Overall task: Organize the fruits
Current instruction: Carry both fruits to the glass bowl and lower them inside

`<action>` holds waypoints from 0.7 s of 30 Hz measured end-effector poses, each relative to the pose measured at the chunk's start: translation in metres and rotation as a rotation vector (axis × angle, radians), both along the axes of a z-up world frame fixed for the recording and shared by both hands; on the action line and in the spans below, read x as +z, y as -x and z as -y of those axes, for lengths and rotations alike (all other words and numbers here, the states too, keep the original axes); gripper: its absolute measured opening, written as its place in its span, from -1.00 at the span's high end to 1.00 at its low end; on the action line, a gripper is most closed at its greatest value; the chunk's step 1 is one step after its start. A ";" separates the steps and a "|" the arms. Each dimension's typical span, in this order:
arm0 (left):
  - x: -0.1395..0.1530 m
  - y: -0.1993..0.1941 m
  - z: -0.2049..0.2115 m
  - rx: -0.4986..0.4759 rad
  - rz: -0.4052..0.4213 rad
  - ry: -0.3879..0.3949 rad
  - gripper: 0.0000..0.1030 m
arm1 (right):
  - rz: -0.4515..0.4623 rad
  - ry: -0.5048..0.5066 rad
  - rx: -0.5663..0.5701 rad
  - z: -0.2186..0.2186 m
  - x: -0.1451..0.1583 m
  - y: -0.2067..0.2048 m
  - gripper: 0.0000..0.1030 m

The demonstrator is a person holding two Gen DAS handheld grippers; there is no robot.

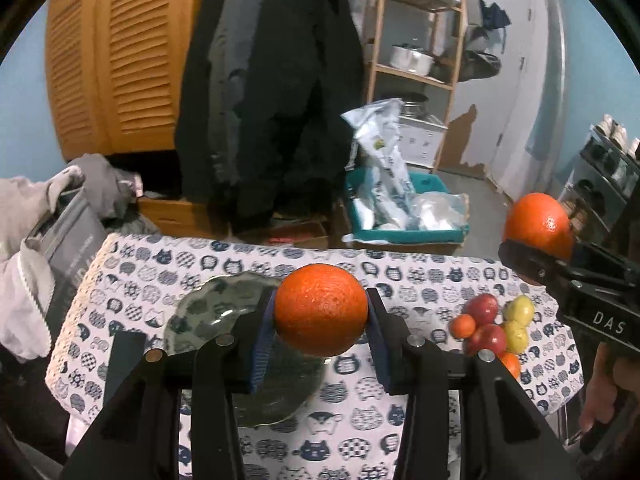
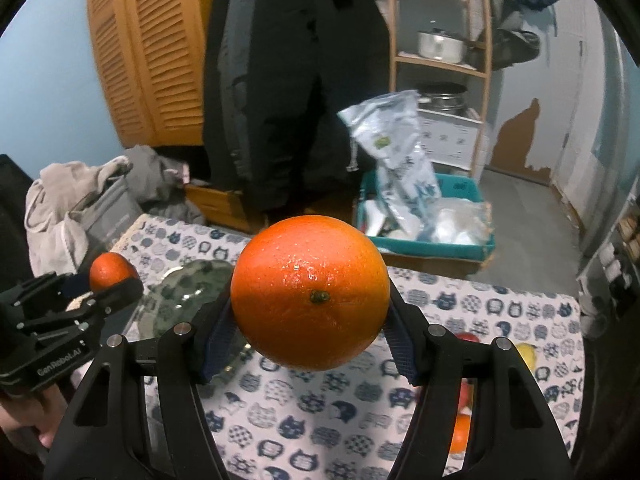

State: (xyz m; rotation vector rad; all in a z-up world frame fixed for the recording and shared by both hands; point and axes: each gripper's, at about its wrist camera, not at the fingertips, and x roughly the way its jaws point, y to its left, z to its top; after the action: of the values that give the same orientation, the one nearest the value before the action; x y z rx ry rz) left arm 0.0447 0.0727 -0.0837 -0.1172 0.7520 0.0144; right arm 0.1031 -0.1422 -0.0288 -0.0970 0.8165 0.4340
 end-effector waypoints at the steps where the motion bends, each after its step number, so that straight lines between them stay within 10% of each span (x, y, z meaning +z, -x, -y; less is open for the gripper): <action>1: -0.003 0.000 -0.007 0.010 -0.006 0.001 0.16 | -0.006 -0.003 0.006 -0.006 -0.001 -0.002 -0.29; 21: -0.095 -0.026 -0.100 0.149 -0.210 0.034 0.16 | -0.183 0.044 0.141 -0.131 -0.093 -0.040 -0.29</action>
State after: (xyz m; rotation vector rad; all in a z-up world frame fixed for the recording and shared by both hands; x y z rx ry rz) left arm 0.0708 0.1723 -0.1784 -0.2063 0.9519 0.1577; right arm 0.1429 -0.0115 -0.1216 -0.1582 1.0030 0.5635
